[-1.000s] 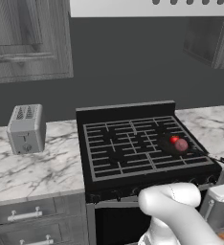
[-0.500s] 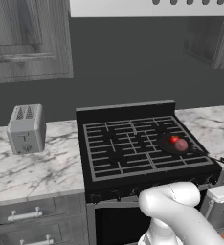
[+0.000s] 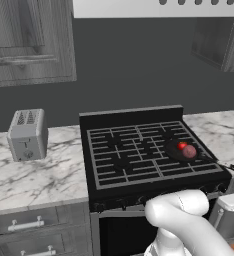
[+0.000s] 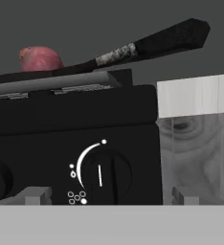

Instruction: Place the pan on the front right burner on the stove. Then place the tomato and the onion in the pan and turn on the front right burner.

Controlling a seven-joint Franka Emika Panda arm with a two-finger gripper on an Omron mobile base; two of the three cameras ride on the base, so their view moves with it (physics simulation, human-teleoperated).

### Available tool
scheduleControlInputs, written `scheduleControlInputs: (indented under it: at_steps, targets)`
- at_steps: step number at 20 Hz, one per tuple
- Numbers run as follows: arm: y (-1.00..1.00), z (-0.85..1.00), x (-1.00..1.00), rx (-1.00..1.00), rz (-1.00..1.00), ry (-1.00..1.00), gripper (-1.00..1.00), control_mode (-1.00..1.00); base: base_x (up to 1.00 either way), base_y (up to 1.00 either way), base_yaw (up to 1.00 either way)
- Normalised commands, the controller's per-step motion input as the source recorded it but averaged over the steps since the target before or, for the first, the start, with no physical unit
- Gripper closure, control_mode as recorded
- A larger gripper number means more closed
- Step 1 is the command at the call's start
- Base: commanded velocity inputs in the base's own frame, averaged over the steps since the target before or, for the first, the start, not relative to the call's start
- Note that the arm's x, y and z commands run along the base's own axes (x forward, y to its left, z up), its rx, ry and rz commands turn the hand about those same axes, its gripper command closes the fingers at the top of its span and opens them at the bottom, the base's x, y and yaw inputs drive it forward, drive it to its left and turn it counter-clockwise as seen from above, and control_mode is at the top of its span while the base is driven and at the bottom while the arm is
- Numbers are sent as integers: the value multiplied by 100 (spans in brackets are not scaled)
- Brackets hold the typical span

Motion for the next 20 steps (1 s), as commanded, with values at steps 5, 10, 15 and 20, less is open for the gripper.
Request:
scheduleControlInputs:
  at_steps: [5, 10, 15, 20]
  targets:
    - [0, 4, 0, 1, 0, 0, -100, -100, 0, 0, 0]
    - [0, 15, 0, 1, 0, 0, -100, -100, 0, 0, 0]
    - [0, 13, 0, 0, 0, 0, -100, -100, 0, 0, 0]
    - [11, 0, 0, 0, 0, 0, -100, -100, 0, 0, 0]
